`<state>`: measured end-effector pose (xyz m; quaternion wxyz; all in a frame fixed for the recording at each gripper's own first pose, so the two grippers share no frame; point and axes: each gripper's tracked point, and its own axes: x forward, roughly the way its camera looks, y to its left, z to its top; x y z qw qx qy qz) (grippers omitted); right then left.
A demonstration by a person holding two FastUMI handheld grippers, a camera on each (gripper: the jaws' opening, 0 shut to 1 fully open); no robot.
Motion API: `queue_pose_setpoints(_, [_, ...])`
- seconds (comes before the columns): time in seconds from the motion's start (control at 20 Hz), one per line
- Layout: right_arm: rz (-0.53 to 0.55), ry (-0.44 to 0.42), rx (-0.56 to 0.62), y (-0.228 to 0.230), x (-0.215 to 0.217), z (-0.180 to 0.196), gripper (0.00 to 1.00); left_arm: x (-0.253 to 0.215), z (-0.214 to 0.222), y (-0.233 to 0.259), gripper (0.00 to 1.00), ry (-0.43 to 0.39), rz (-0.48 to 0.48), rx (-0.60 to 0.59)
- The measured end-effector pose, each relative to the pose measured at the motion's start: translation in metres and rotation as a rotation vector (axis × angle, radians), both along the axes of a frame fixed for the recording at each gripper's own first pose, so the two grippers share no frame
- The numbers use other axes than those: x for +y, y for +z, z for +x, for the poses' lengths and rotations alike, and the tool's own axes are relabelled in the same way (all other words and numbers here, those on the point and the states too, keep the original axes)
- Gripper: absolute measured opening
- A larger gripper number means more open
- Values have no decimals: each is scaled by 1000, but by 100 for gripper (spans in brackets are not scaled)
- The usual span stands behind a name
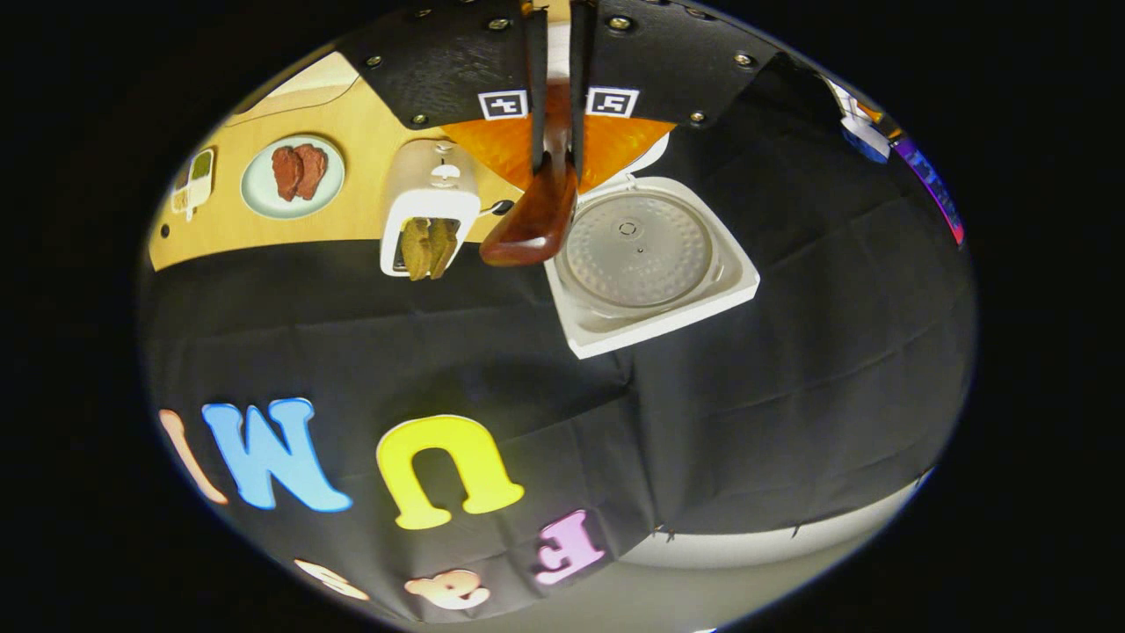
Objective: Close the left gripper, press the button to open the rice cooker; take a wooden spoon from the chopstick holder with the right hand, scoop a spoonful of rice and pour it into the rice cooker, then put the wooden spoon back into the chopstick holder.
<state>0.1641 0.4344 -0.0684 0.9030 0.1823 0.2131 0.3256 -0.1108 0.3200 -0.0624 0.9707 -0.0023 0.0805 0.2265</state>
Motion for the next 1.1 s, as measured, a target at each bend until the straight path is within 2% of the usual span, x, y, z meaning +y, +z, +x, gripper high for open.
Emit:
queue_pose_setpoints(0.2, [28, -92, 9, 9, -66, 3, 10, -31, 21, 17, 95, -67, 17, -34])
queue_pose_setpoints(0.3, [19, -137, 2, 9, -102, 5, 10, -49, 31, 24, 92, -101, 21, -48])
queue_pose_setpoints(0.45, [-13, -193, -3, 7, -155, 7, 10, -73, 44, 28, 92, -147, 20, -65])
queue_pose_setpoints(1.0, [-108, -403, 48, -37, -324, 5, 10, -165, 90, 38, 95, -288, 2, -86])
queue_pose_setpoints(1.1, [-120, -448, 59, -49, -353, 4, 10, -180, 96, 39, 92, -313, -9, -86])
